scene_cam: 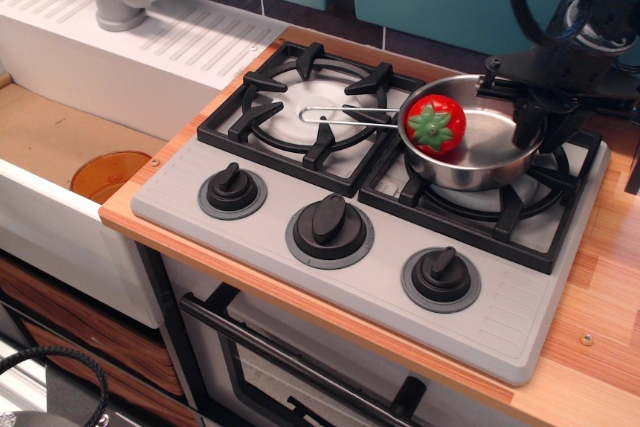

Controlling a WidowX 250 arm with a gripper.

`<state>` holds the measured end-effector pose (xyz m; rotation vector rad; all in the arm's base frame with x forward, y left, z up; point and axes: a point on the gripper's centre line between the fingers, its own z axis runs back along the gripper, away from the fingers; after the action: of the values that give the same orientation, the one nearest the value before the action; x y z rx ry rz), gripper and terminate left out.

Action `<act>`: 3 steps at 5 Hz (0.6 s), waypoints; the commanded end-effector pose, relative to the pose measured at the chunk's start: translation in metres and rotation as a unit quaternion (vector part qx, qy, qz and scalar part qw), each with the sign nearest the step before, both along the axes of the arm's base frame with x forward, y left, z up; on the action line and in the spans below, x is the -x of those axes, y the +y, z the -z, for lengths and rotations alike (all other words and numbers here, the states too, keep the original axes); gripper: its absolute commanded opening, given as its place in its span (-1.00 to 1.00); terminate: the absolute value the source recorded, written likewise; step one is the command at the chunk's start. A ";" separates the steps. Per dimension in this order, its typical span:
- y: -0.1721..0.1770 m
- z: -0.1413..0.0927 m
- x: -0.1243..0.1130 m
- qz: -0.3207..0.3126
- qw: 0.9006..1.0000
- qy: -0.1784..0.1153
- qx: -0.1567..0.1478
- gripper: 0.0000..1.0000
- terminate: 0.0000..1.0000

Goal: Put strawberry in pot or pan an put pot or pan on stove

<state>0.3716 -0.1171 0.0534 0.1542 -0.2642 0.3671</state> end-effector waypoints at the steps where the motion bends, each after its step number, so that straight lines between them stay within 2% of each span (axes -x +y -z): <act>1: 0.002 -0.043 -0.009 -0.001 1.000 -0.001 0.005 1.00 -1.00; 3: 0.014 -0.088 0.008 0.005 0.999 0.046 -0.001 1.00 -1.00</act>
<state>0.3448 -0.1040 0.1085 0.2136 -0.0907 0.3406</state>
